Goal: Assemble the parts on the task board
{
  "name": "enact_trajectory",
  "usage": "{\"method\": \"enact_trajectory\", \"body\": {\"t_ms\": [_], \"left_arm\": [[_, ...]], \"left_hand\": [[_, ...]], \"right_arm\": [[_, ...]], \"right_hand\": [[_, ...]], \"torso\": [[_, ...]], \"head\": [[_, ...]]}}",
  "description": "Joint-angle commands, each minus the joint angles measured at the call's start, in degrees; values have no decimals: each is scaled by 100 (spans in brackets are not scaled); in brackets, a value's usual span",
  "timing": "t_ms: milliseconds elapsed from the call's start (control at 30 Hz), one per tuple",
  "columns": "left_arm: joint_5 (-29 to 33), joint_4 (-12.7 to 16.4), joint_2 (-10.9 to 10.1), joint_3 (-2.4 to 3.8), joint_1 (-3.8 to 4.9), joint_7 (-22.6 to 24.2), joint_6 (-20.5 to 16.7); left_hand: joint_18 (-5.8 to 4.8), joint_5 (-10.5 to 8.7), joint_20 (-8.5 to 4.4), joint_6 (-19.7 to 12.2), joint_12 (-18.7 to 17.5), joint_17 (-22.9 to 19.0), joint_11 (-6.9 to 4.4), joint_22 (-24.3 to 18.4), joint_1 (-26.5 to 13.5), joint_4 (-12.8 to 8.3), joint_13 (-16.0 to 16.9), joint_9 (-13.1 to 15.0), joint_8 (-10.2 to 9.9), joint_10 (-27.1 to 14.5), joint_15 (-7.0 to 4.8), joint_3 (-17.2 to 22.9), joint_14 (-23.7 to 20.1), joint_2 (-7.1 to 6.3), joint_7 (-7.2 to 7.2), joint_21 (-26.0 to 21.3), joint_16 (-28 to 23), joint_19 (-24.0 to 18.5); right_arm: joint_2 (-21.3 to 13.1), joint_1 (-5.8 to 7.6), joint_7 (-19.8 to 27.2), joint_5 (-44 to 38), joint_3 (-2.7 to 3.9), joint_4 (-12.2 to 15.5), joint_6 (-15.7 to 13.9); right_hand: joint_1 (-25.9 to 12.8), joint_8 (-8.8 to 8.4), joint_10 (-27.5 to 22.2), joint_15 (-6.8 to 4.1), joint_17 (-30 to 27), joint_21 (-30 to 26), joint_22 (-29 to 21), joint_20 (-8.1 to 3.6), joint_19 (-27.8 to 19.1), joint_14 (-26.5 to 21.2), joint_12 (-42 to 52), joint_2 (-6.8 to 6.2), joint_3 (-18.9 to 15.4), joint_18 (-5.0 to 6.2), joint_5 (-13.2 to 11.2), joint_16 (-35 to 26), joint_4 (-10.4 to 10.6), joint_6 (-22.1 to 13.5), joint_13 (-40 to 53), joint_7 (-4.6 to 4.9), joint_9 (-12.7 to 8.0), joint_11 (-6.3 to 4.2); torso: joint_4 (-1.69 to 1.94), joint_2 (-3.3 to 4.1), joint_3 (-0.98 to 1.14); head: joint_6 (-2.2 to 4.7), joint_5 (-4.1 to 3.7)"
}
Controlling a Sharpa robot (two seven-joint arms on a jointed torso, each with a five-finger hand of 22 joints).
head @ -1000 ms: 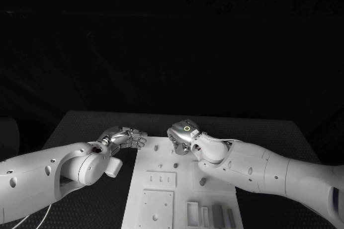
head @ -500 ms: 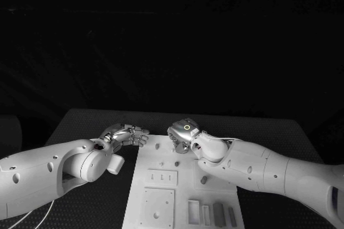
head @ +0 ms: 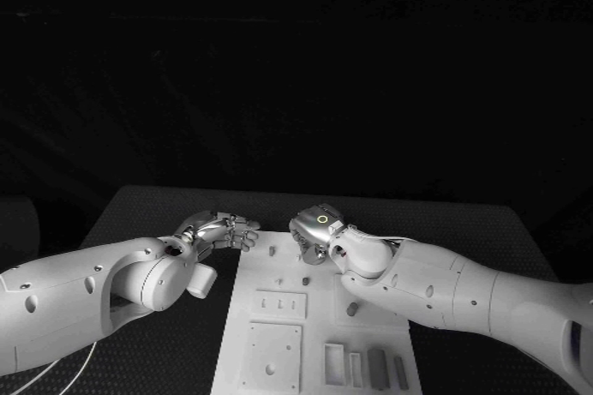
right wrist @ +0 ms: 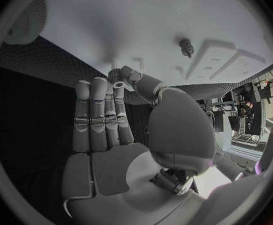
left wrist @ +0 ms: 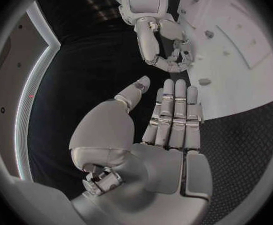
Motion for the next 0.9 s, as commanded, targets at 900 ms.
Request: {"method": "enact_trajectory", "body": {"t_ms": [900], "left_arm": [[-17, 5, 27, 3, 13, 15, 66]], "left_hand": [[88, -32, 2, 13, -50, 17, -7, 112, -43, -12, 12, 14, -23, 56, 4, 20, 20, -18, 28, 21, -43, -52]], "right_arm": [[69, -1, 119, 130, -115, -213, 130]], "right_hand": [[35, -28, 135, -16, 18, 15, 11, -26, -20, -15, -32, -1, 101, 181, 38, -11, 49, 4, 141, 14, 16, -63]], "torso": [[0, 1, 1]], "head": [[10, 31]]}}
